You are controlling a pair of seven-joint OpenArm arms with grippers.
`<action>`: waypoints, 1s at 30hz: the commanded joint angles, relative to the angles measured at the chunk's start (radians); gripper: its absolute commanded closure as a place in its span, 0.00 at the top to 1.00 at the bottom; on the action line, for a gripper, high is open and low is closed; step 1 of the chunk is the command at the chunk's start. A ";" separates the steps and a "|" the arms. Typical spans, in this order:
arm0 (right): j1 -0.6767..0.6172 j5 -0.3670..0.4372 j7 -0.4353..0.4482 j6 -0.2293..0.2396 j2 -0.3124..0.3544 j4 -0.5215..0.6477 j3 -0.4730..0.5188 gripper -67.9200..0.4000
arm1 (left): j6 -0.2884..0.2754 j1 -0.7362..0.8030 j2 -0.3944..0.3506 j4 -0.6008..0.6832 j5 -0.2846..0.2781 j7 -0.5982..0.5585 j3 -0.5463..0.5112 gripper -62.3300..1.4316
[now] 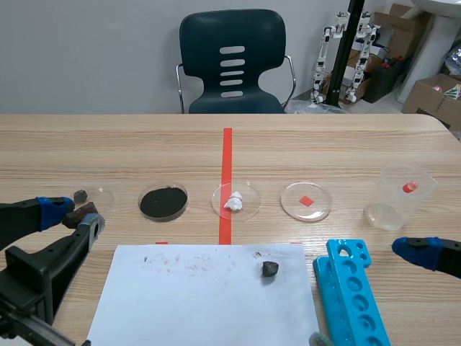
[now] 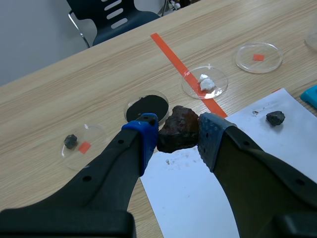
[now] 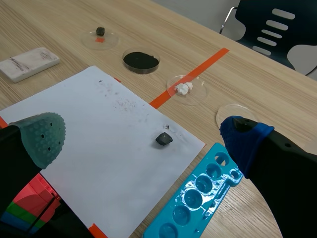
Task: Lower the mineral onto the iron filings and hold still
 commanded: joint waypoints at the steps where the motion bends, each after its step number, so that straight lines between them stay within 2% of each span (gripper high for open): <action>1: 0.001 0.011 0.018 0.000 0.008 0.007 0.007 1.00 | 0.003 -0.006 0.005 0.014 -0.003 -0.010 0.006 0.23; 3: 0.001 0.011 0.018 0.000 0.008 0.007 0.007 1.00 | 0.002 -0.018 0.006 0.014 -0.004 0.008 0.006 0.23; 6: 0.001 0.011 0.018 0.000 0.008 0.007 0.007 1.00 | 0.002 -0.056 0.018 0.014 -0.016 0.119 0.007 0.23; 12: 0.001 0.011 0.018 0.000 0.008 0.007 0.007 1.00 | 0.003 -0.177 0.058 0.010 -0.106 0.402 0.014 0.23; 14: 0.001 0.011 0.018 0.000 0.008 0.007 0.007 1.00 | 0.006 -0.225 0.076 -0.002 -0.137 0.459 0.014 0.23; 17: 0.001 0.011 0.018 0.000 0.008 0.007 0.007 1.00 | 0.007 -0.307 0.096 -0.048 -0.166 0.505 0.022 0.23; 30: 0.001 0.011 0.018 0.000 0.008 0.007 0.007 1.00 | 0.007 -0.723 0.215 -0.454 -0.166 0.621 0.146 0.23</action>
